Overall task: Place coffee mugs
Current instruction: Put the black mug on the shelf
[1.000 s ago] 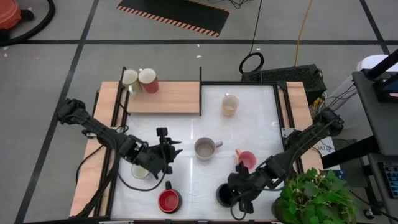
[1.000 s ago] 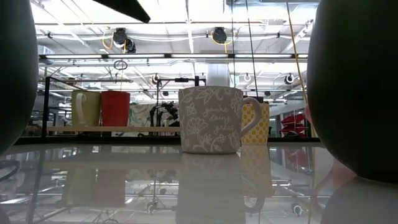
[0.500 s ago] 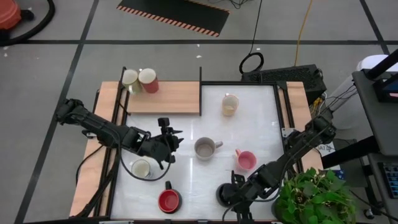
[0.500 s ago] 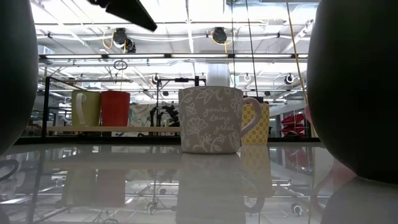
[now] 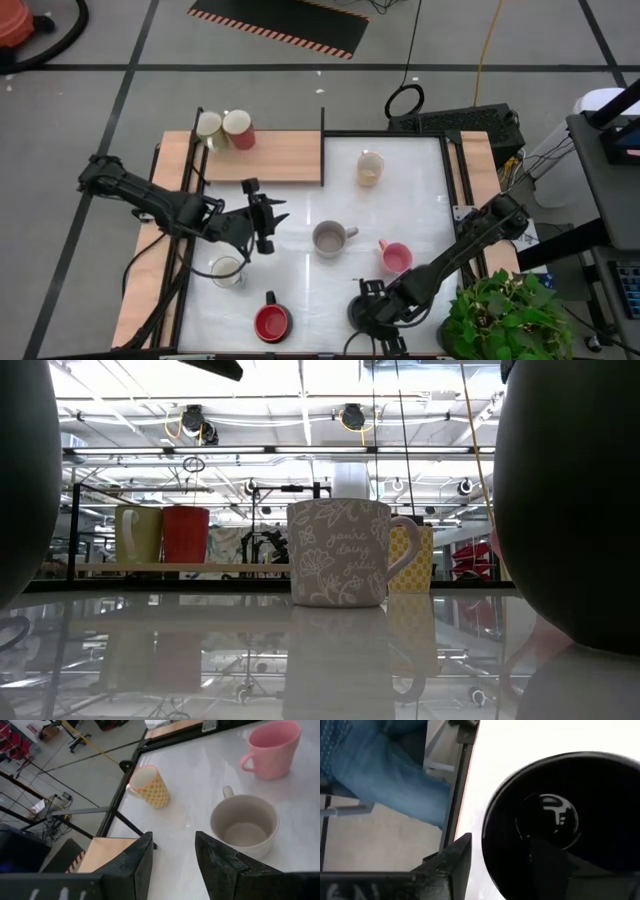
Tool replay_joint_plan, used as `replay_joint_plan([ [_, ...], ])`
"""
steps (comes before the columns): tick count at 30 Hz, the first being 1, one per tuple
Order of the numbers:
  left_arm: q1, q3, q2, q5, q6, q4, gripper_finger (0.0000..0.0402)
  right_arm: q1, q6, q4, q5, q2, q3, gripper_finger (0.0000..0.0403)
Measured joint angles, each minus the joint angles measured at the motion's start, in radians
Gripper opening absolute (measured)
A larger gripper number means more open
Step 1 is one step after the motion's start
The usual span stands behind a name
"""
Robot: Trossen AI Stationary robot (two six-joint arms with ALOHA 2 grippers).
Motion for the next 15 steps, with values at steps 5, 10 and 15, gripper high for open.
replay_joint_plan([
  [5, 0.0, 0.0, -0.011, 0.001, -0.025, -0.01, 0.0152, 0.0, -0.041, 0.005, -0.001, 0.011, 0.0, 0.0095],
  [10, -0.021, 0.0, -0.01, 0.001, -0.078, -0.059, 0.0152, 0.001, -0.083, 0.005, 0.0, -0.004, 0.0, 0.0013],
  [15, -0.048, 0.0, -0.01, 0.002, -0.164, -0.138, 0.0152, -0.002, -0.127, -0.067, 0.021, -0.013, 0.057, 0.0009],
])
